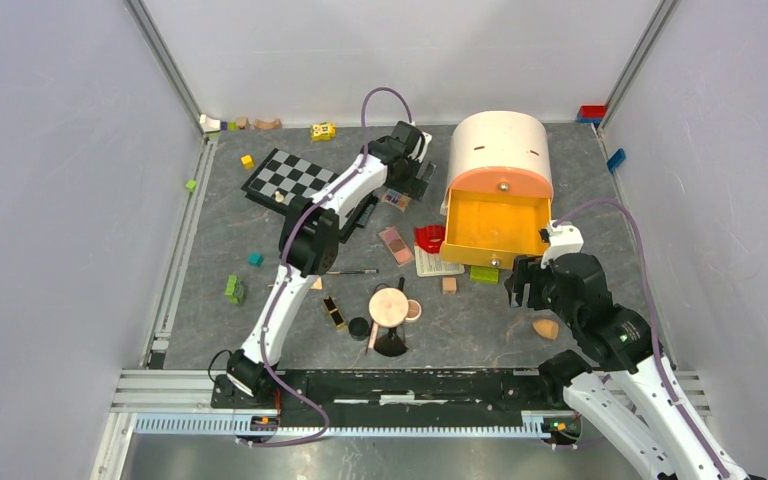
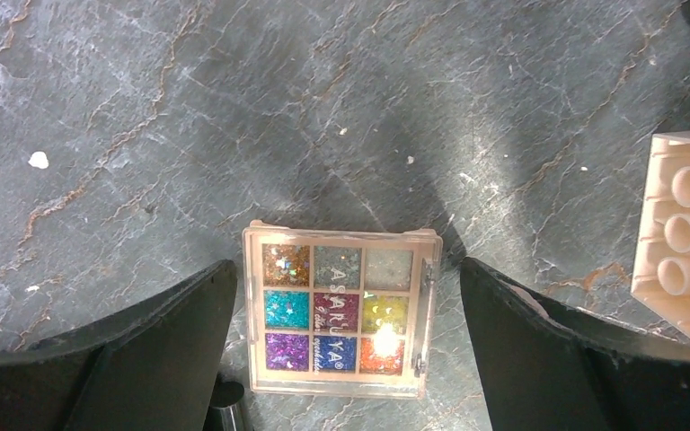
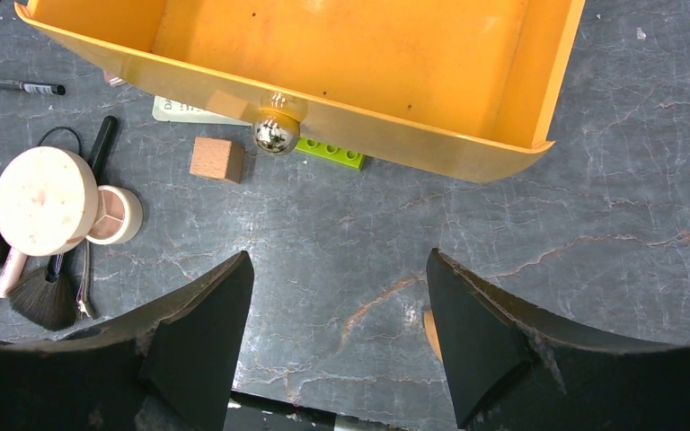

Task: Organize the makeup
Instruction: Pick up the makeup from the center of the board.

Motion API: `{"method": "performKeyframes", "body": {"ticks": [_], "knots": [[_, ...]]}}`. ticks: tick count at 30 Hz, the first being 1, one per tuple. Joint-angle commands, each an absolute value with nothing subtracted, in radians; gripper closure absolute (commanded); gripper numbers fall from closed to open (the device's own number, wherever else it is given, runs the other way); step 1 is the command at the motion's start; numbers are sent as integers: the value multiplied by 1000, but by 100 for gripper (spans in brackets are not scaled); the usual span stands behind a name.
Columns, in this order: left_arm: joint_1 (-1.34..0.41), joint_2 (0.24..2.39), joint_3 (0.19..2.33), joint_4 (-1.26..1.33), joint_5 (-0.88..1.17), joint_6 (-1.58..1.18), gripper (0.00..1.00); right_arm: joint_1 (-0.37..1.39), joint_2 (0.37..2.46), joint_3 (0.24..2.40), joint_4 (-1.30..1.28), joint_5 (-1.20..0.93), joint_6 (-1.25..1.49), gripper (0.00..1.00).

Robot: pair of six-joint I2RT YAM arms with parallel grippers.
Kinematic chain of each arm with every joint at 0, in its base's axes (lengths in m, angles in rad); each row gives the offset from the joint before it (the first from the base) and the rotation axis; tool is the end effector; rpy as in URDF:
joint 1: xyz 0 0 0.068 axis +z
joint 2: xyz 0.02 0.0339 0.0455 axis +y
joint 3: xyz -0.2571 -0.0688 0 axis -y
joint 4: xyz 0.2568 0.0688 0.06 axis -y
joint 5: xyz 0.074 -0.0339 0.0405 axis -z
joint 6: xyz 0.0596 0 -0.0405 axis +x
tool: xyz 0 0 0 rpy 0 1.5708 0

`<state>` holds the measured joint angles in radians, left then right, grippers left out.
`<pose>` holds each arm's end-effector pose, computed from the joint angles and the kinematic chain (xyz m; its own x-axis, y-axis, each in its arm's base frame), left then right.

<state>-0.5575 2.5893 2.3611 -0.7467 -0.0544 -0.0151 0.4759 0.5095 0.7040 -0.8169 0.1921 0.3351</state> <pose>0.4918 -0.3028 0.1382 -0.7098 0.4248 -0.5619 0.4917 0.8700 0.0365 0.1328 0.0557 0.2702 -0.5919 0.0581 -0.8039 -0.1241 0.9789 0.1621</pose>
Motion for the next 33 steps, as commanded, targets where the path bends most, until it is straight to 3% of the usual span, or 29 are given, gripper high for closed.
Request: {"method": "performKeyframes", "body": {"ticks": [1, 16, 21, 27, 33], "knots": [[-532, 2619, 2365, -831, -71, -16, 0, 476, 506, 718, -782, 186, 329, 23], [-528, 2656, 2427, -873, -5, -2, 4, 475, 511, 718, -791, 191, 321, 22], [-530, 2660, 2427, -876, 23, -2, 16, 476, 517, 720, -788, 192, 318, 22], [-532, 2649, 2436, -876, 44, -41, 39, 475, 509, 712, -789, 195, 318, 22], [-532, 2568, 2433, -876, 79, -115, 47, 476, 504, 717, -795, 201, 320, 22]]}}
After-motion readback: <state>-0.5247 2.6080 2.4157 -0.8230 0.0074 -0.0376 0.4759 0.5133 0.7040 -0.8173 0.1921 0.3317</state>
